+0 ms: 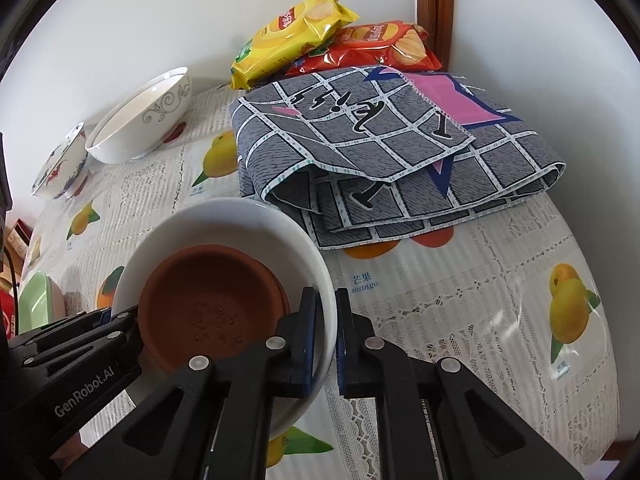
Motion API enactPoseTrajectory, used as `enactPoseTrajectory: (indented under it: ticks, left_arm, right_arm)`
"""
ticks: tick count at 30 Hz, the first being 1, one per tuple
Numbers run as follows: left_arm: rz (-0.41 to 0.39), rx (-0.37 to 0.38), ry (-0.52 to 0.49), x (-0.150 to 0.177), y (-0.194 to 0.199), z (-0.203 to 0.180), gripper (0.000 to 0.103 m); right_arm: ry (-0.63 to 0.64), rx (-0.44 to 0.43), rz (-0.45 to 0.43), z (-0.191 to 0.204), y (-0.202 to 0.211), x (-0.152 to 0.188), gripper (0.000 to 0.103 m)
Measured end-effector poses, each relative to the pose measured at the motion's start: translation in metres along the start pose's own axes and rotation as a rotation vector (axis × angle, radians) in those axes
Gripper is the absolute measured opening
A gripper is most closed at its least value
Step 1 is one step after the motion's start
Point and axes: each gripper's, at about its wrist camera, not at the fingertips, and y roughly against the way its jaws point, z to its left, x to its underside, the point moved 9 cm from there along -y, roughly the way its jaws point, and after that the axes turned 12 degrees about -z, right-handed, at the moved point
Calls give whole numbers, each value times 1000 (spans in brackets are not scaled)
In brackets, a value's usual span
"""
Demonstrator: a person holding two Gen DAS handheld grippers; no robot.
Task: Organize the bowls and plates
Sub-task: 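Close the left tool on the white bowl rim while the right tool grips the opposite rim, then lift and carry the white bowl with both tools over the green plate stack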
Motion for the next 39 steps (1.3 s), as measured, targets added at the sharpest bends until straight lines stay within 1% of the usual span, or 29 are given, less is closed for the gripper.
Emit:
enactPoseTrajectory:
  ticks: [3,7,14,19,30,39]
  left_arm:
    - [-2,-7,4,1,1,0,11]
    - [-2,-22,-17,3,6,1,11]
    - [-13,-26,-20,5,19,4,10]
    - [-42,-37,-35,3,36,5,10]
    - [-100,-46,-15,-10,76,11,10]
    - [-126,-66,-10,-12,101,24,10]
  right_arm:
    - [-10,4,8,0,0,0,8]
    - [-23,3,10,1,3,1,8]
    - [-33,2,3,7,15,5,8]
    - [-29,-7,-17,13,28,1,8]
    - [-22,-29,-71,35,63,-13,8]
    - [-12,-53,-95,54,84,-18,8]
